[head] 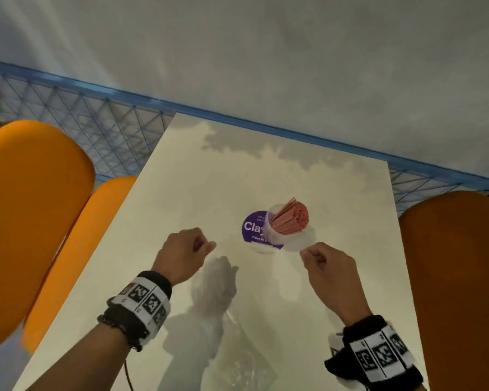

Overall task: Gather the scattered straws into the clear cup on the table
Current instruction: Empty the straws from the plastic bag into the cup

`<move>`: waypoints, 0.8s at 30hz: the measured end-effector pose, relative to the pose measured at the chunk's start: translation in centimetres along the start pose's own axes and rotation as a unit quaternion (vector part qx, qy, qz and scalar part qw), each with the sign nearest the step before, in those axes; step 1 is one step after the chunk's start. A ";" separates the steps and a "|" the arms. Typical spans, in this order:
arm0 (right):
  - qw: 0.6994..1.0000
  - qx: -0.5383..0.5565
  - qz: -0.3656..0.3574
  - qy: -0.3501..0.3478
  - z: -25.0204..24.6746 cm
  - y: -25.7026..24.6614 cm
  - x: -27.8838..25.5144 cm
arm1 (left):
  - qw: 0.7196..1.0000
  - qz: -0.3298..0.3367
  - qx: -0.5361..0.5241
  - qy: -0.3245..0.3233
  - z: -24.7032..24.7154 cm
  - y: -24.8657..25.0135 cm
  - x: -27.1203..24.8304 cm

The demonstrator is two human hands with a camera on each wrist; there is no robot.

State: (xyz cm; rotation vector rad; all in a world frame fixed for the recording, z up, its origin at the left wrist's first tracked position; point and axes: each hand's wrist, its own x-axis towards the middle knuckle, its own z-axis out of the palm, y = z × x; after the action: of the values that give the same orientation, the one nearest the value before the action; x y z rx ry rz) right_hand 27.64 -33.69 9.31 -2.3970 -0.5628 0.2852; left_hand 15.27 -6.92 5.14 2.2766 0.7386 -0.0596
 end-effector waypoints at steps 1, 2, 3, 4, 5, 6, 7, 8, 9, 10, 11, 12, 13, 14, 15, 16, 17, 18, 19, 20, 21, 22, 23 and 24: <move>0.998 0.007 0.015 -0.054 1.3 0.1 -1.8 | 0.997 -0.042 0.046 -0.042 0.2 -2.0 -1.9; 0.991 0.006 0.042 -0.125 2.8 0.3 -3.3 | 0.988 -0.082 0.085 -0.098 0.6 -3.7 -3.7; 0.976 -0.008 0.074 -0.205 4.7 0.5 -4.6 | 0.974 -0.116 0.106 -0.164 1.5 -5.2 -5.7; 0.956 -0.024 0.101 -0.275 6.6 0.5 -5.8 | 0.957 -0.147 0.101 -0.229 2.5 -6.2 -7.5; 0.938 -0.034 0.113 -0.326 8.8 0.7 -6.6 | 0.942 -0.169 0.074 -0.280 3.5 -6.6 -9.0; 0.927 -0.043 0.113 -0.356 10.8 0.5 -7.3 | 0.931 -0.182 0.042 -0.315 4.5 -6.6 -10.2; 0.922 -0.049 0.104 -0.369 12.6 0.1 -7.9 | 0.926 -0.184 0.017 -0.328 5.5 -6.6 -11.1; 0.923 -0.048 0.093 -0.371 14.0 -0.4 -8.4 | 0.929 -0.181 0.002 -0.323 6.4 -6.5 -11.7; 0.927 -0.040 0.084 -0.364 14.9 -1.2 -8.6 | 0.936 -0.176 -0.002 -0.305 7.1 -6.4 -12.0; 0.933 -0.026 0.080 -0.349 15.6 -1.8 -8.5 | 0.944 -0.173 -0.007 -0.280 7.7 -6.4 -12.1; 0.943 -0.005 0.082 -0.323 16.0 -2.4 -8.0 | 0.952 -0.175 -0.019 -0.250 8.1 -6.4 -11.8; 0.951 0.024 0.094 -0.293 16.2 -2.9 -7.4 | 0.958 -0.182 -0.039 -0.216 8.4 -6.5 -11.3; 0.955 0.061 0.109 -0.267 16.3 -3.4 -6.6 | 0.964 -0.188 -0.063 -0.180 8.5 -6.5 -10.6; 0.955 0.104 0.125 -0.247 16.2 -3.9 -5.7 | 0.968 -0.191 -0.085 -0.141 8.5 -6.5 -9.7; 0.952 0.144 0.144 -0.228 16.2 -4.4 -4.9 | 0.971 -0.189 -0.098 -0.108 8.3 -6.4 -8.7; 0.949 0.168 0.163 -0.211 16.2 -4.6 -4.2 | 0.974 -0.182 -0.102 -0.083 8.1 -6.4 -7.3; 0.953 0.165 0.167 -0.192 16.2 -4.7 -3.6 | 0.976 -0.177 -0.106 -0.068 7.8 -6.3 -5.8; 0.963 0.131 0.158 -0.177 16.2 -4.6 -3.3 | 0.977 -0.172 -0.109 -0.062 7.4 -6.2 -4.3; 0.974 0.082 0.133 -0.161 16.2 -4.6 -3.1 | 0.978 -0.166 -0.111 -0.060 7.0 -6.0 -2.7; 0.984 0.029 0.093 -0.149 16.2 -4.6 -3.1 | 0.980 -0.158 -0.111 -0.056 6.5 -5.8 -1.0; 0.988 -0.019 0.043 -0.147 16.3 -4.6 -3.2 | 0.982 -0.146 -0.111 -0.053 6.1 -5.6 0.6; 0.985 -0.061 0.004 -0.161 16.6 -4.8 -3.3 | 0.984 -0.134 -0.105 -0.053 5.7 -5.4 2.1; 0.976 -0.100 -0.017 -0.191 17.0 -5.1 -3.3 | 0.987 -0.124 -0.095 -0.051 5.3 -5.3 3.6; 0.965 -0.131 -0.020 -0.224 17.6 -5.4 -3.1 | 0.988 -0.118 -0.081 -0.052 4.8 -5.2 5.0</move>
State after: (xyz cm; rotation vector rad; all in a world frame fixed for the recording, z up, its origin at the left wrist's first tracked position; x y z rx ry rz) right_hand 17.23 -21.75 -0.51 -2.5793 -0.9005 0.7924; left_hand 17.48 -4.68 -2.90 2.0077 0.9200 -0.2187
